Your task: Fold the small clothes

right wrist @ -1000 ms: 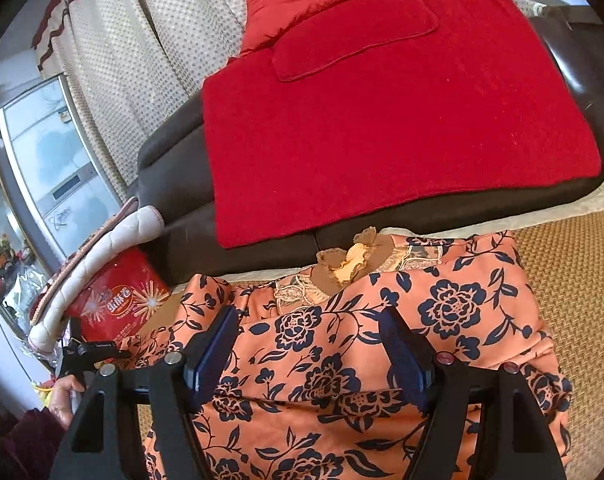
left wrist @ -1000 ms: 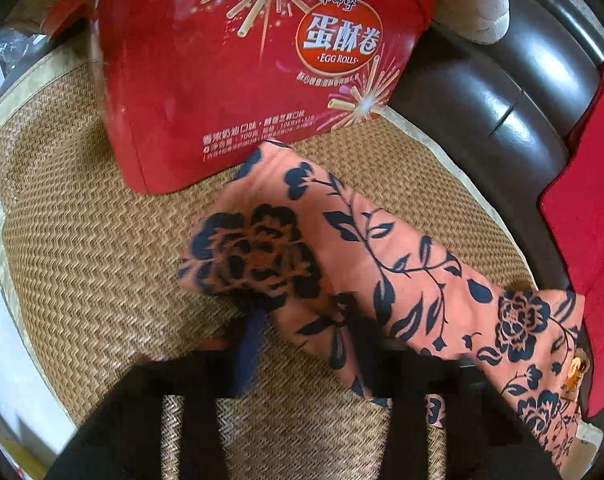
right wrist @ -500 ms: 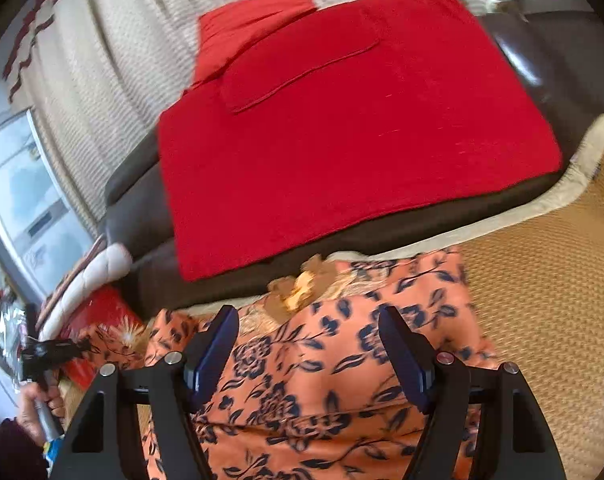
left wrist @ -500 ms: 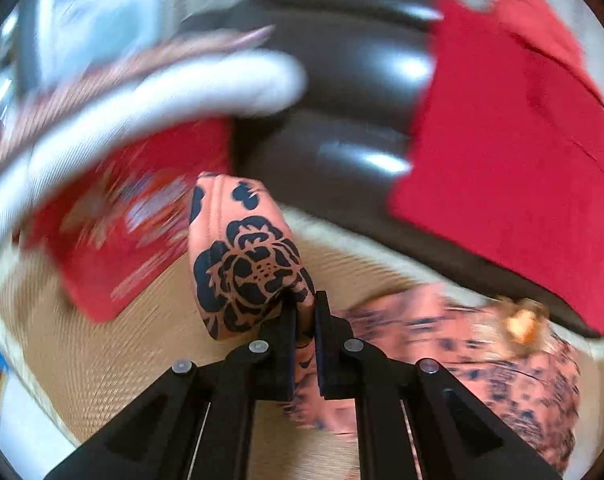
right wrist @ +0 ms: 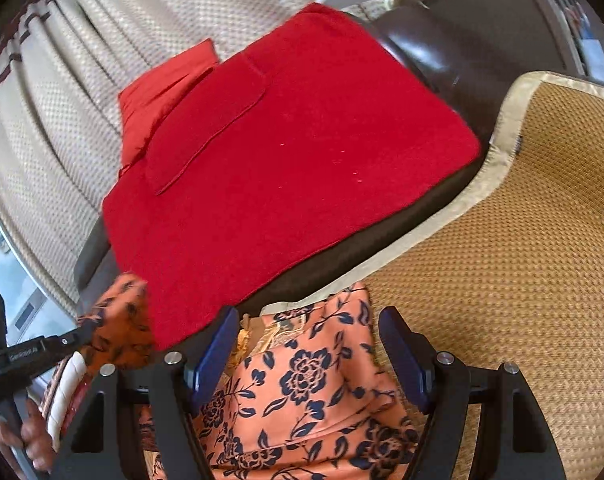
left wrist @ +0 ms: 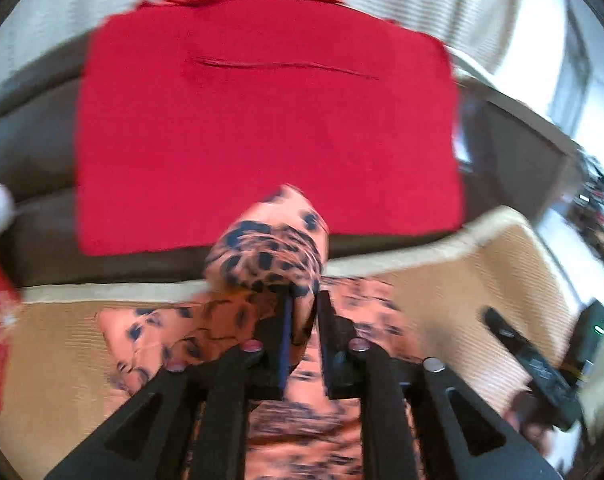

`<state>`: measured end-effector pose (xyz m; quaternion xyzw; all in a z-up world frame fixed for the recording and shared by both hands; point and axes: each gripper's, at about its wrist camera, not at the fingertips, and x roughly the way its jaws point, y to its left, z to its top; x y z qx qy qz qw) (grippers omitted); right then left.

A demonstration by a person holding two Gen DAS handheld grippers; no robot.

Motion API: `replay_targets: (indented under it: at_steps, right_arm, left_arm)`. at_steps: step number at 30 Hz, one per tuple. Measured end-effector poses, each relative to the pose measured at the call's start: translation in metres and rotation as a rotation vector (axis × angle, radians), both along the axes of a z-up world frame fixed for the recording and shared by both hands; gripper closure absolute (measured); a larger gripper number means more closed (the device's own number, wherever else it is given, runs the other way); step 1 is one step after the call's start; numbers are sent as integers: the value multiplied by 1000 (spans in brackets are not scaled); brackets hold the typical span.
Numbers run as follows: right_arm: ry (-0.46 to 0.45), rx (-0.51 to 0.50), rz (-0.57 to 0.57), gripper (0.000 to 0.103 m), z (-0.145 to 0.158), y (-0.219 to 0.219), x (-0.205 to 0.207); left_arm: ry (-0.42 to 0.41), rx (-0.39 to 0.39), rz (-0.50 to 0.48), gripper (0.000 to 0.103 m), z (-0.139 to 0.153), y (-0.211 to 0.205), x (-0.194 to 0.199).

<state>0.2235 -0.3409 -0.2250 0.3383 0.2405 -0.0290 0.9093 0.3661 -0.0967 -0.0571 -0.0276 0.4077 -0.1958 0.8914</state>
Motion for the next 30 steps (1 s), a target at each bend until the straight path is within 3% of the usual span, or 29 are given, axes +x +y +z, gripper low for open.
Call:
replay_targets:
  at_steps: [1, 2, 4, 8, 13, 16, 23, 29, 30]
  right_arm:
    - [4, 5, -3, 27, -1, -4, 0]
    - [8, 10, -5, 27, -3, -7, 0]
    - [18, 20, 2, 27, -5, -12, 2]
    - [41, 30, 46, 27, -10, -6, 9]
    - [120, 76, 139, 27, -31, 10, 33]
    - [156, 49, 194, 31, -38, 30, 43]
    - [231, -125, 248, 35, -42, 73, 52]
    - [301, -154, 227, 35, -53, 71, 54]
    - [321, -152, 233, 35, -56, 70, 56]
  left_arm:
    - [-6, -22, -27, 69, -1, -6, -5]
    - [-13, -28, -30, 49, 0, -8, -9]
    - [-50, -43, -2, 33, 1, -2, -19]
    - [-50, -35, 114, 33, -17, 38, -17]
    - [8, 44, 271, 33, -74, 84, -13]
    - [30, 81, 327, 33, -101, 103, -12]
    - [7, 270, 319, 33, -149, 87, -4]
    - [195, 343, 292, 33, -212, 82, 15]
    - [182, 343, 298, 33, -212, 82, 14]
